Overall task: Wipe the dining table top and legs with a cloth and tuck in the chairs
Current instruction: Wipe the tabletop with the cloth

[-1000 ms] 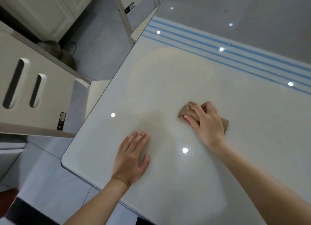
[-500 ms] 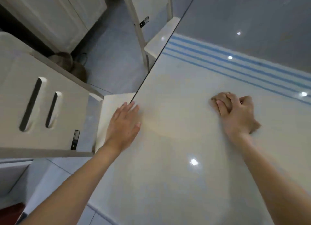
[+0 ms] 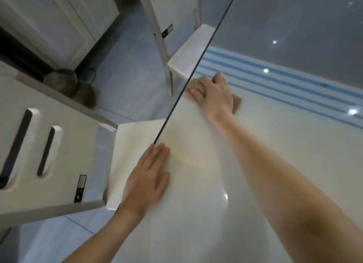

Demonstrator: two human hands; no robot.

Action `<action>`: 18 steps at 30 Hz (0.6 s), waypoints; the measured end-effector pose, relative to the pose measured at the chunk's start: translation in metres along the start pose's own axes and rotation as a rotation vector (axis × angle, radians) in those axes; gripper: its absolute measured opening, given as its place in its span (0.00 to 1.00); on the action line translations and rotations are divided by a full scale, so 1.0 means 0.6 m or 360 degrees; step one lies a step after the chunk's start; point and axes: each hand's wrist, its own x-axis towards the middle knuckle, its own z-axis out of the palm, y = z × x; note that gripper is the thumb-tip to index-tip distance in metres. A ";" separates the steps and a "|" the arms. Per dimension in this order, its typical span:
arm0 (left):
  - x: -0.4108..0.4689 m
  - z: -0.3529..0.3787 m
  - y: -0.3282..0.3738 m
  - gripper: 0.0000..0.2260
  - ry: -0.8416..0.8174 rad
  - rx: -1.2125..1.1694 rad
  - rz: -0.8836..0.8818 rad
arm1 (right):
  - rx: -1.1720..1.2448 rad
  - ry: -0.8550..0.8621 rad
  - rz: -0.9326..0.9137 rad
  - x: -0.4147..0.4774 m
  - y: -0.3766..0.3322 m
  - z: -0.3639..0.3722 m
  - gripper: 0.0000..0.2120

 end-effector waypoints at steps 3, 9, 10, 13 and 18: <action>0.001 -0.002 0.004 0.24 -0.0016 -0.0018 -0.0013 | 0.0017 -0.0080 -0.0289 -0.142 0.002 -0.038 0.17; 0.004 -0.002 0.007 0.24 0.0022 0.0011 -0.0034 | -0.0098 0.0152 0.0098 -0.183 0.165 -0.153 0.18; 0.004 -0.002 0.009 0.24 0.0038 0.0007 -0.0041 | -0.0260 0.0233 0.0188 -0.146 0.204 -0.159 0.18; 0.003 0.002 0.009 0.23 0.0083 0.0018 -0.0036 | -0.0444 0.0319 0.0556 -0.026 0.362 -0.127 0.28; 0.001 0.006 -0.001 0.24 0.0075 -0.0017 -0.0040 | -0.0111 0.0102 0.0266 -0.097 0.104 -0.069 0.18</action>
